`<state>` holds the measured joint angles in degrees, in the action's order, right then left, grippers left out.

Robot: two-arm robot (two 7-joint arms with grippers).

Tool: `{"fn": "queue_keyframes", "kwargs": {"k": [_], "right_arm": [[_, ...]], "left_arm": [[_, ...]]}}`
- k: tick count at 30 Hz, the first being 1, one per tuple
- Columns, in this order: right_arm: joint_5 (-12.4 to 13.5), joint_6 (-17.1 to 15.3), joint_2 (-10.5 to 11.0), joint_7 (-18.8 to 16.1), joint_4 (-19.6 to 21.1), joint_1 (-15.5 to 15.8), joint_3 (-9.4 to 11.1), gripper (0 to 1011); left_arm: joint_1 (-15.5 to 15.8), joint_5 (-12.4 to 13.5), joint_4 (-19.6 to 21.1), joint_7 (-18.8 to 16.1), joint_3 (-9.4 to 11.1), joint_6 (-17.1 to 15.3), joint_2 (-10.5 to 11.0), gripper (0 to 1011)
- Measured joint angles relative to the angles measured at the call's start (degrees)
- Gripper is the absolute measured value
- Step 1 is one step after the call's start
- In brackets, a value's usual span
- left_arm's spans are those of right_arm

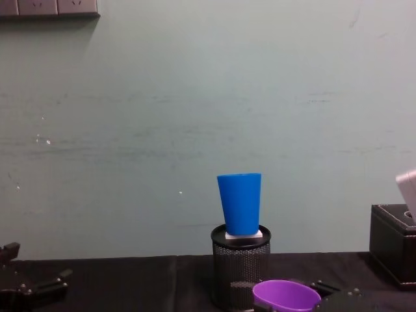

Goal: Pick up one cup with a gripper and tap it against the other cup.

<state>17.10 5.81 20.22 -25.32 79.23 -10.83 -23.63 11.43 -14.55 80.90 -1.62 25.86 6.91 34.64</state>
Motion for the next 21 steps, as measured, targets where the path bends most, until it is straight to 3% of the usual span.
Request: {"fn": "queue_keyframes", "kwargs": {"k": [11,21], "right_arm": [[0.22,0.36,-0.35,-0.58,-0.65,0.03,0.27,729],[0.19,0.3,-0.27,-0.48,-0.44,0.01,0.19,978]], "left_arm": [[0.0,0.0,0.0,0.0,0.0,0.0,0.0,1000],[0.0,0.0,0.0,0.0,0.0,0.0,0.0,1000]]}}
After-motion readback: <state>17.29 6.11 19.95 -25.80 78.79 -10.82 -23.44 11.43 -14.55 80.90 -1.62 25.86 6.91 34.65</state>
